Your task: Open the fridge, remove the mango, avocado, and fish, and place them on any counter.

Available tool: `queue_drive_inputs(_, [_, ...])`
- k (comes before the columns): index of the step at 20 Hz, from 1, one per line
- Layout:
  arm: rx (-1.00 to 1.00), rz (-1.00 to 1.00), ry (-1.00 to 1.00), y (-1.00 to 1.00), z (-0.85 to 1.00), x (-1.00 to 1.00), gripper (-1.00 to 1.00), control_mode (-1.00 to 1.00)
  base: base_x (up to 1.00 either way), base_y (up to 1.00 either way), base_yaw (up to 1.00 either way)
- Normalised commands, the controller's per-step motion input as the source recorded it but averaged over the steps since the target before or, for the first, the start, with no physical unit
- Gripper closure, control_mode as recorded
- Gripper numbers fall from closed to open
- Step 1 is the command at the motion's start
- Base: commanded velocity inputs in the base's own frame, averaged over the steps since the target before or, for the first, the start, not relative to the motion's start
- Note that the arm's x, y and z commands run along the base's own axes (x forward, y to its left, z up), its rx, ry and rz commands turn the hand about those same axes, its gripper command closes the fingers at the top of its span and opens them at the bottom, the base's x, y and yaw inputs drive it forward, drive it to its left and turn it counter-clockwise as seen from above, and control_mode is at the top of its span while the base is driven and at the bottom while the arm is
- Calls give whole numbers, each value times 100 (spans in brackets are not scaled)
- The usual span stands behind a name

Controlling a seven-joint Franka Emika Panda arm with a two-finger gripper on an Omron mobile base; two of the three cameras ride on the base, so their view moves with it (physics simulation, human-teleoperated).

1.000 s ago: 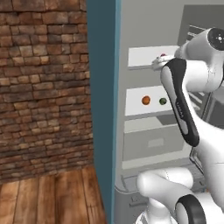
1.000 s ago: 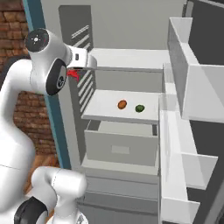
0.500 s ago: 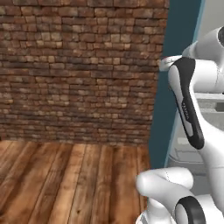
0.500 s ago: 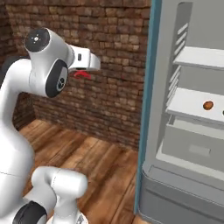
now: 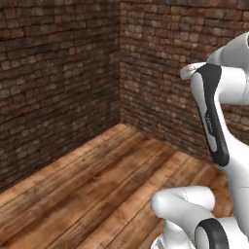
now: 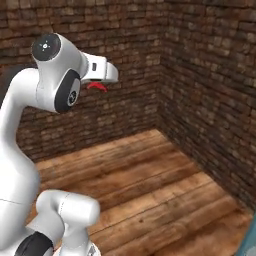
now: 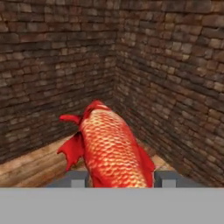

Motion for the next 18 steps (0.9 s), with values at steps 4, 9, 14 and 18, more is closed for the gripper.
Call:
queue_drive_inputs(4, [0, 0, 0, 0, 0, 0, 100, 100, -44, 31, 100])
queue_drive_inputs(9, [0, 0, 0, 0, 0, 0, 100, 100, -40, 23, 100])
queue_drive_inputs(14, [0, 0, 0, 0, 0, 0, 100, 100, -36, 19, 100])
queue_drive_inputs(18, [0, 0, 0, 0, 0, 0, 100, 100, -19, 4, 99])
